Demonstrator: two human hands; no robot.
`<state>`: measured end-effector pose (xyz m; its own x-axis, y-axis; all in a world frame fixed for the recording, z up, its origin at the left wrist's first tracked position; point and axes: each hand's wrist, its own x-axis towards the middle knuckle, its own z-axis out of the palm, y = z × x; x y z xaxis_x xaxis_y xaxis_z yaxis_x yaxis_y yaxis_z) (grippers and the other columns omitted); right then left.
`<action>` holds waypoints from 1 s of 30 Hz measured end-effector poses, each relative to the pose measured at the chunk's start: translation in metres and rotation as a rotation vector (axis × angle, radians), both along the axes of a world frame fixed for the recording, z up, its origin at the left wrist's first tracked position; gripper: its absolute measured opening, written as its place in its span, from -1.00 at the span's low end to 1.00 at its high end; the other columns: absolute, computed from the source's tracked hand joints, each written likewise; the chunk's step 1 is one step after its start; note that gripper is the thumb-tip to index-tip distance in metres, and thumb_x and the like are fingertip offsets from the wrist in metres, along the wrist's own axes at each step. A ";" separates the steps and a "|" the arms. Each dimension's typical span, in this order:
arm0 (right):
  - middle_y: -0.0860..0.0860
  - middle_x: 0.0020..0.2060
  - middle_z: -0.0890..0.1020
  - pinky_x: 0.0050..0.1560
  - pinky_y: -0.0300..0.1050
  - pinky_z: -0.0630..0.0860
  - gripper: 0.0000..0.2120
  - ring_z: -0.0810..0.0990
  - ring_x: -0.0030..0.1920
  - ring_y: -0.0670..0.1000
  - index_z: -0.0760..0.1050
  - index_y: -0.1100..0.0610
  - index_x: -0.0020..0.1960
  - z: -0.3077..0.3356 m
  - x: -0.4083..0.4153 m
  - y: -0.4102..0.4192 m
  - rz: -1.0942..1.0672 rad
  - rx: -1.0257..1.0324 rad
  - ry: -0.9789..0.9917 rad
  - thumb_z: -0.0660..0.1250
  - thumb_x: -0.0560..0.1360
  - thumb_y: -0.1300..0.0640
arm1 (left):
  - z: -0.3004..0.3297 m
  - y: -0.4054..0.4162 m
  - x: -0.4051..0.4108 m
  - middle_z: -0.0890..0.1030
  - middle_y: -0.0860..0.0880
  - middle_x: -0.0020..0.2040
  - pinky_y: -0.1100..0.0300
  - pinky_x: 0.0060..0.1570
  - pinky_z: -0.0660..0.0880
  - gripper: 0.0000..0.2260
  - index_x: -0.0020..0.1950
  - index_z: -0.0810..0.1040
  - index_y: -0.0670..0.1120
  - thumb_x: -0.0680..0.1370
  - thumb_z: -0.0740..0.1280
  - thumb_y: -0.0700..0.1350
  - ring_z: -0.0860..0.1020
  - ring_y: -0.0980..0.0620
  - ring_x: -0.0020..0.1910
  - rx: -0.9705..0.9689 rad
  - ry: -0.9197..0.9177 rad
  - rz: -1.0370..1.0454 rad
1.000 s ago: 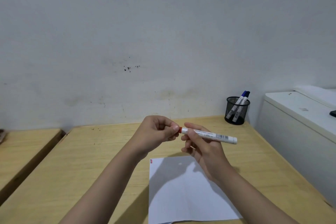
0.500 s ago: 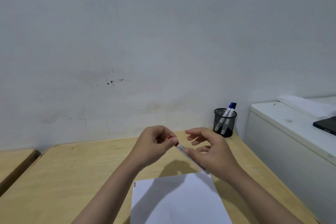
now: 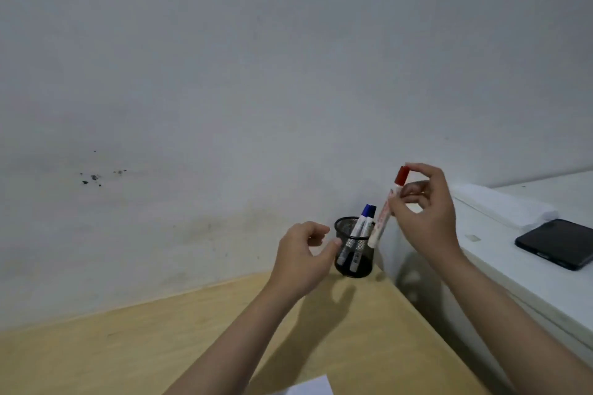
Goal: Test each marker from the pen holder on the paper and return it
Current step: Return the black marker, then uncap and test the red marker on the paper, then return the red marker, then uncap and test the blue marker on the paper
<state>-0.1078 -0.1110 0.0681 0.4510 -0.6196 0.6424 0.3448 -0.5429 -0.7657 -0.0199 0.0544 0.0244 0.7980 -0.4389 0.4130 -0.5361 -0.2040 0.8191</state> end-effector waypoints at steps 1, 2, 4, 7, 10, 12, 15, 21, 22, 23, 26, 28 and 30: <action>-0.03 -0.27 0.54 -0.09 -0.11 0.57 -0.59 0.59 -0.24 -0.02 0.38 -0.07 0.11 0.003 0.009 -0.014 -0.057 0.009 -0.010 0.38 0.40 0.31 | -0.003 -0.016 0.010 0.59 -0.02 0.06 0.27 -0.01 0.45 -0.73 0.08 0.56 -0.05 0.43 0.40 0.01 0.55 0.08 0.01 0.029 -0.028 0.008; -0.03 -0.26 0.55 -0.11 -0.12 0.57 -0.59 0.60 -0.24 -0.04 0.37 -0.07 0.11 0.004 0.018 -0.027 -0.099 0.021 -0.018 0.38 0.40 0.29 | -0.006 -0.030 0.018 0.57 -0.04 0.10 0.23 0.05 0.44 -0.72 0.11 0.54 -0.06 0.44 0.39 0.00 0.54 0.05 0.06 0.060 -0.057 0.009; -0.02 -0.27 0.56 -0.17 -0.20 0.55 -0.61 0.60 -0.26 -0.06 0.35 -0.07 0.09 0.001 0.036 -0.046 -0.153 0.025 0.008 0.38 0.40 0.27 | -0.013 -0.054 0.032 0.53 -0.07 0.15 0.23 0.09 0.39 -0.67 0.18 0.51 -0.09 0.46 0.37 0.00 0.50 0.00 0.14 0.119 -0.094 0.003; 0.02 -0.30 0.56 -0.32 -0.28 0.47 -0.62 0.59 -0.31 -0.05 0.36 -0.02 0.08 -0.014 0.058 -0.061 -0.153 0.021 0.146 0.38 0.38 0.28 | -0.027 -0.080 0.045 0.53 -0.09 0.13 0.28 0.01 0.32 -0.68 0.16 0.53 -0.09 0.48 0.33 0.04 0.48 -0.03 0.15 0.176 -0.138 0.013; 0.09 -0.25 0.58 -0.36 -0.23 0.38 -0.63 0.56 -0.27 -0.02 0.37 0.03 0.08 -0.035 0.074 -0.069 -0.148 0.055 0.306 0.39 0.36 0.28 | -0.037 -0.095 0.051 0.53 -0.10 0.08 0.24 -0.03 0.35 -0.69 0.07 0.55 -0.14 0.48 0.33 0.06 0.49 -0.06 0.11 0.201 -0.147 0.062; 0.14 -0.19 0.60 -0.35 -0.21 0.39 -0.63 0.56 -0.22 0.03 0.37 0.05 0.08 -0.048 0.083 -0.073 -0.137 0.074 0.407 0.40 0.34 0.26 | -0.041 -0.100 0.054 0.54 -0.09 0.06 0.27 -0.04 0.34 -0.70 0.05 0.56 -0.16 0.46 0.36 0.04 0.49 -0.05 0.08 0.158 -0.137 0.108; 0.17 -0.07 0.56 -0.36 -0.22 0.38 -0.59 0.54 -0.12 0.09 0.38 0.09 0.07 -0.062 0.094 -0.076 -0.106 0.044 0.542 0.43 0.29 0.29 | -0.043 -0.102 0.055 0.56 -0.08 0.05 0.29 -0.05 0.34 -0.66 0.08 0.56 -0.16 0.43 0.41 0.03 0.50 0.00 0.05 0.093 -0.100 0.132; 0.16 0.13 0.40 -0.10 -0.17 0.48 -0.44 0.46 0.00 0.02 0.37 0.11 0.21 -0.065 0.107 -0.080 -0.140 -0.139 0.647 0.48 0.26 0.21 | -0.048 -0.101 0.056 0.60 -0.06 0.04 0.31 -0.07 0.31 -0.64 0.06 0.57 -0.16 0.37 0.47 0.02 0.45 0.11 -0.04 0.023 -0.065 0.144; 0.15 0.15 0.40 0.02 -0.08 0.50 -0.46 0.46 0.08 0.05 0.39 0.09 0.22 -0.063 0.109 -0.081 -0.163 -0.169 0.629 0.48 0.29 0.15 | -0.048 -0.101 0.056 0.60 -0.06 0.04 0.31 -0.07 0.32 -0.63 0.06 0.57 -0.15 0.37 0.47 0.03 0.47 0.10 -0.03 0.018 -0.059 0.146; 0.14 0.14 0.40 0.09 0.00 0.50 -0.50 0.45 0.14 0.09 0.42 0.06 0.21 -0.061 0.110 -0.081 -0.190 -0.204 0.615 0.46 0.31 0.10 | -0.049 -0.100 0.056 0.61 -0.05 0.05 0.31 -0.06 0.32 -0.62 0.07 0.57 -0.14 0.36 0.48 0.04 0.50 0.08 -0.01 0.013 -0.054 0.145; 0.13 0.11 0.42 0.12 0.10 0.48 -0.62 0.40 0.19 0.15 0.50 0.06 0.16 -0.058 0.116 -0.078 -0.263 -0.287 0.674 0.40 0.37 0.01 | -0.052 -0.101 0.057 0.62 -0.05 0.05 0.32 -0.03 0.33 -0.60 0.07 0.57 -0.14 0.35 0.49 0.05 0.54 0.04 0.06 0.003 -0.048 0.142; 0.13 0.10 0.43 0.12 0.09 0.46 -0.67 0.39 0.19 0.16 0.54 0.07 0.12 -0.057 0.120 -0.075 -0.305 -0.321 0.714 0.38 0.39 -0.02 | -0.052 -0.101 0.058 0.62 -0.05 0.04 0.32 -0.02 0.34 -0.60 0.07 0.58 -0.14 0.34 0.49 0.06 0.54 0.03 0.06 0.001 -0.048 0.144; 0.12 0.09 0.45 0.12 0.09 0.44 -0.73 0.39 0.19 0.17 0.56 0.07 0.05 -0.057 0.122 -0.073 -0.324 -0.346 0.713 0.38 0.40 -0.01 | -0.052 -0.101 0.058 0.62 -0.05 0.03 0.30 -0.03 0.36 -0.60 0.06 0.58 -0.14 0.34 0.49 0.06 0.54 0.03 0.05 0.005 -0.056 0.142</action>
